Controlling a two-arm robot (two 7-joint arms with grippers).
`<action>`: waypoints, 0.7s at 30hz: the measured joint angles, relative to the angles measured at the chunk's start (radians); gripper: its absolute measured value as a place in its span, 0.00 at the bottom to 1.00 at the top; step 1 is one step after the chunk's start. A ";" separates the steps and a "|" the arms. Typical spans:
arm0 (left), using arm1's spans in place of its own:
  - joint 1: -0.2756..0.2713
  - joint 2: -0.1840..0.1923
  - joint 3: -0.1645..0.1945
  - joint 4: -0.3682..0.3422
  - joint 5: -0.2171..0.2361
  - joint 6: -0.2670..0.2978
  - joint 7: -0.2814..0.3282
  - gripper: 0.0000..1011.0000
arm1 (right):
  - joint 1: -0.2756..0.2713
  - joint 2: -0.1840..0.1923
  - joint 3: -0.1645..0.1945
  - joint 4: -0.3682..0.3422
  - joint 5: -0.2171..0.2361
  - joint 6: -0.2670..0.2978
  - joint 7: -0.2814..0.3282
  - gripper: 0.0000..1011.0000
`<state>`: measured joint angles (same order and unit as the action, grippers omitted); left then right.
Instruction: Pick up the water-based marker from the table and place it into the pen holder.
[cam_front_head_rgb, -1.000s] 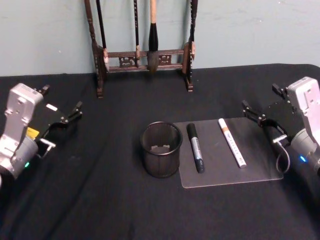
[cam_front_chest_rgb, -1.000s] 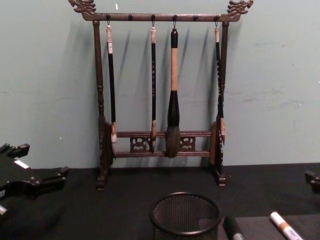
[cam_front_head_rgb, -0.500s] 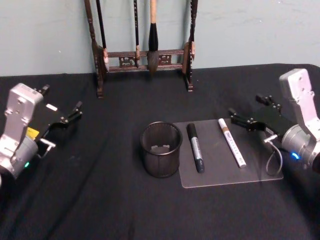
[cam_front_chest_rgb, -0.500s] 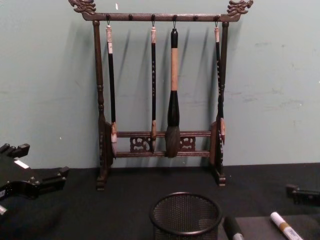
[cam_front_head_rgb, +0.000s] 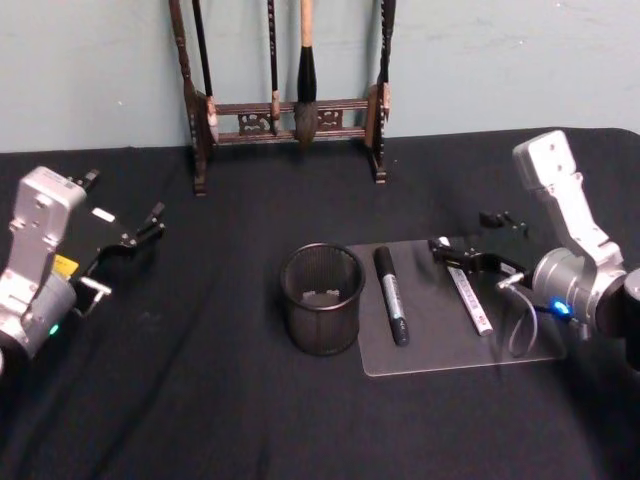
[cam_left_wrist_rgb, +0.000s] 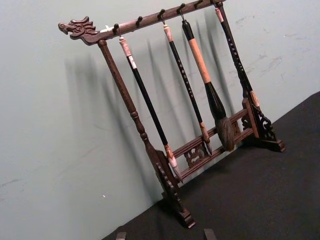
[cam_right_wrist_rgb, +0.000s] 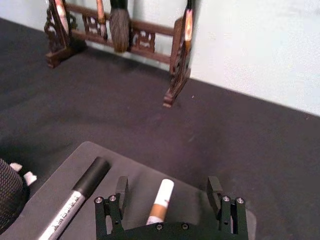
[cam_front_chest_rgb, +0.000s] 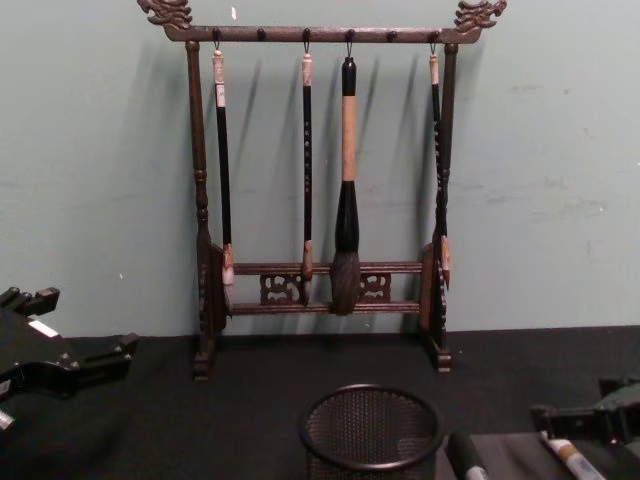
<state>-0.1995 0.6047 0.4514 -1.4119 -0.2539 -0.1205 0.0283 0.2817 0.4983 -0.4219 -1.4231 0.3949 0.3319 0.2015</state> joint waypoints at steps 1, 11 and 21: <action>0.000 0.000 0.000 0.000 0.000 0.000 0.000 0.99 | 0.003 -0.006 -0.002 -0.001 -0.004 0.023 -0.002 0.99; 0.000 0.000 0.000 0.000 0.000 0.000 0.000 0.99 | 0.000 -0.029 -0.009 -0.010 -0.031 0.106 -0.009 0.99; 0.000 0.000 0.000 0.000 0.000 0.000 0.000 0.99 | -0.016 -0.042 0.004 -0.012 -0.051 0.135 -0.008 0.99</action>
<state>-0.1995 0.6046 0.4514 -1.4120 -0.2539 -0.1205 0.0283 0.2660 0.4564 -0.4180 -1.4351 0.3437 0.4673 0.1937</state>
